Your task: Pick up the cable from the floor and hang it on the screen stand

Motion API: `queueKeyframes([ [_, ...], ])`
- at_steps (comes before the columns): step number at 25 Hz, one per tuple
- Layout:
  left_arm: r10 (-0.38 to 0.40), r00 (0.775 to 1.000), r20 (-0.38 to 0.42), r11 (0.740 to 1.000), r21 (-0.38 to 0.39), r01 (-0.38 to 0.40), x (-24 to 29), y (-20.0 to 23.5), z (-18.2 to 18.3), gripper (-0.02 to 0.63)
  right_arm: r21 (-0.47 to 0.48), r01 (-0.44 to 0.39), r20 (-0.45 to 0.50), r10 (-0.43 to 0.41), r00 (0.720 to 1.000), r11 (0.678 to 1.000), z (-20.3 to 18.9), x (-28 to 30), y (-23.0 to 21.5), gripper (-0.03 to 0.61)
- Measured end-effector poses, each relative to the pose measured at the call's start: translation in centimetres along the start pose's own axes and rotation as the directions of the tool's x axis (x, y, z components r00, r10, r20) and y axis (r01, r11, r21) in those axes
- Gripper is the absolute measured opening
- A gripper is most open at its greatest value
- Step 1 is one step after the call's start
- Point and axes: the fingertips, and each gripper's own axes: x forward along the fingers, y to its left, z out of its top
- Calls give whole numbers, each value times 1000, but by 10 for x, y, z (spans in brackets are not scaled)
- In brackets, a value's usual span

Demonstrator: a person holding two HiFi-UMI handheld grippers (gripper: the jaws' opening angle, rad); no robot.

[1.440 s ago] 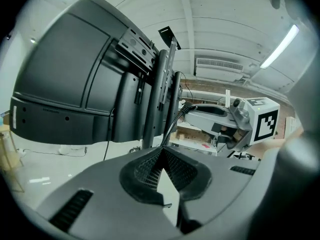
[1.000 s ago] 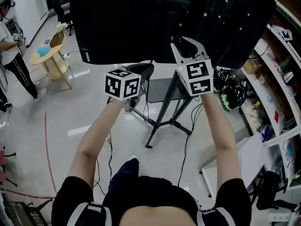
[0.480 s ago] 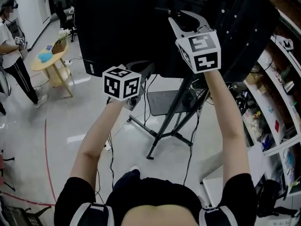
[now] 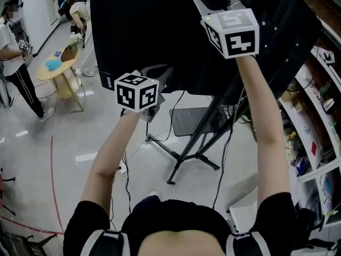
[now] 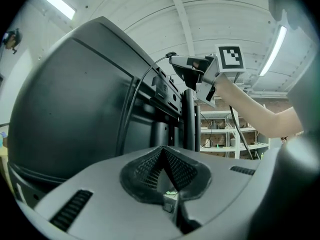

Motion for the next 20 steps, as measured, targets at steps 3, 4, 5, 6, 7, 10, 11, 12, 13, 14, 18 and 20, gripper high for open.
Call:
queueKeyframes([
  [3,1,1000,2,1000,7,-1,3,8,5,3,-23,22,-6,-22,1000,1000,10,15,-12,127],
  [4,1,1000,3,1000,12,-1,4,11,7,3,-30,28,-11,-29,1000,999,12,19,-17,127],
  [5,1,1000,7,1000,14,-1,5,13,9,3,-34,33,-17,-34,999,999,14,23,-22,127],
  [6,0,1000,11,1000,16,0,6,15,12,3,-32,37,-23,-38,999,999,16,26,-28,127],
  [7,-1,1000,14,1000,16,1,7,18,15,3,-28,45,-26,-45,999,999,17,28,-35,127],
  [10,-7,1000,21,1000,15,7,12,23,20,3,-38,77,-45,-79,996,996,20,33,-53,127],
  [11,-12,1000,24,1000,14,11,14,23,21,3,-41,87,-59,-90,994,995,17,36,-60,127],
  [12,-17,999,27,1000,15,16,15,22,22,3,-43,98,-75,-101,992,994,14,38,-66,127],
  [13,-22,999,31,1000,17,21,17,22,22,3,-46,109,-90,-113,990,993,10,40,-73,127],
  [14,-25,999,34,1000,19,25,18,22,23,3,-51,121,-103,-125,987,991,7,41,-79,127],
  [18,-36,998,43,999,12,36,23,24,19,3,-68,174,-142,-182,973,982,-2,43,-106,127],
  [20,-46,998,40,999,6,45,27,23,17,3,-71,204,-153,-213,965,976,-3,42,-121,126],
])
